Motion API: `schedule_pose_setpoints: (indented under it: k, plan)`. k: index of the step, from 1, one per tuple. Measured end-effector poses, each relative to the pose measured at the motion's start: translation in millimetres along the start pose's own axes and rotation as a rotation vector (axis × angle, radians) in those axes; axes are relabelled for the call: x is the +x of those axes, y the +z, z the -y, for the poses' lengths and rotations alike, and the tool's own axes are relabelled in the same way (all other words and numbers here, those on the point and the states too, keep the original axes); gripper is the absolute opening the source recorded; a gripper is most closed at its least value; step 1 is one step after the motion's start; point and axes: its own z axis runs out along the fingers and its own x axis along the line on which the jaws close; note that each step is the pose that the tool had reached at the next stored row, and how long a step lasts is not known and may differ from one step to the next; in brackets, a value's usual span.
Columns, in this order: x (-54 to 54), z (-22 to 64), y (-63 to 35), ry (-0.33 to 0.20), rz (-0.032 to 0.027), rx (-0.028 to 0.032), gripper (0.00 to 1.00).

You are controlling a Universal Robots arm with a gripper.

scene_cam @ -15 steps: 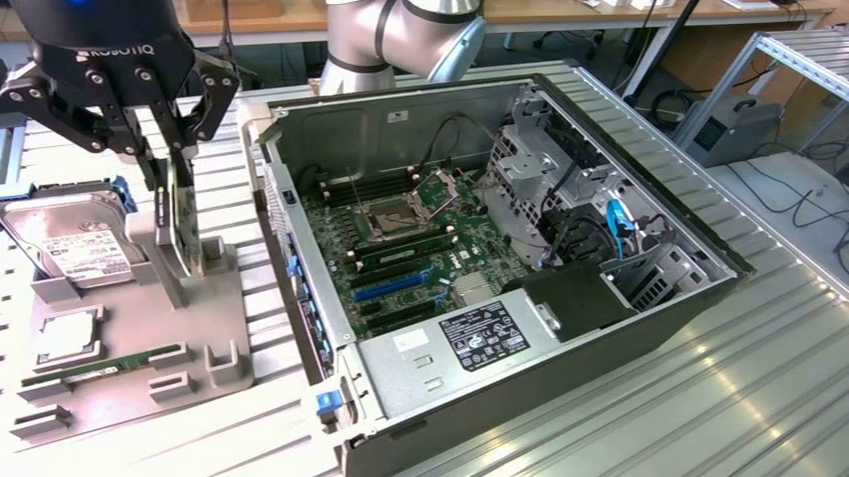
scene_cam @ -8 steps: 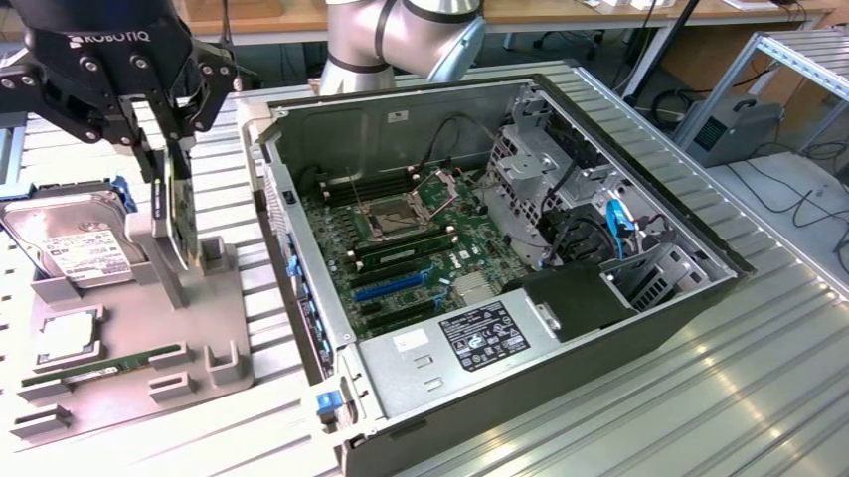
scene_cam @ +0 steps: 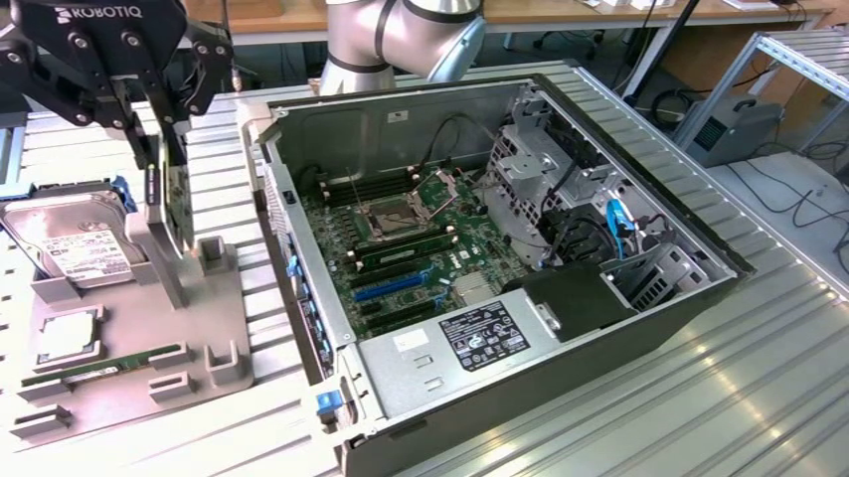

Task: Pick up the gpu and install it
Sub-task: 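Pick up the gpu and move the gpu toward the slot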

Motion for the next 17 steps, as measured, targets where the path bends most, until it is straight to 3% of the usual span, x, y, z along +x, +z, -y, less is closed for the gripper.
schedule_pose_setpoints:
  k: [9, 17]
  plan:
    - [-0.7, -0.1, -1.4, 0.0, -0.0002, 0.0002, 0.27]
    - [-9.7, -0.8, -1.1, 0.0, 0.0, 0.0, 0.27]
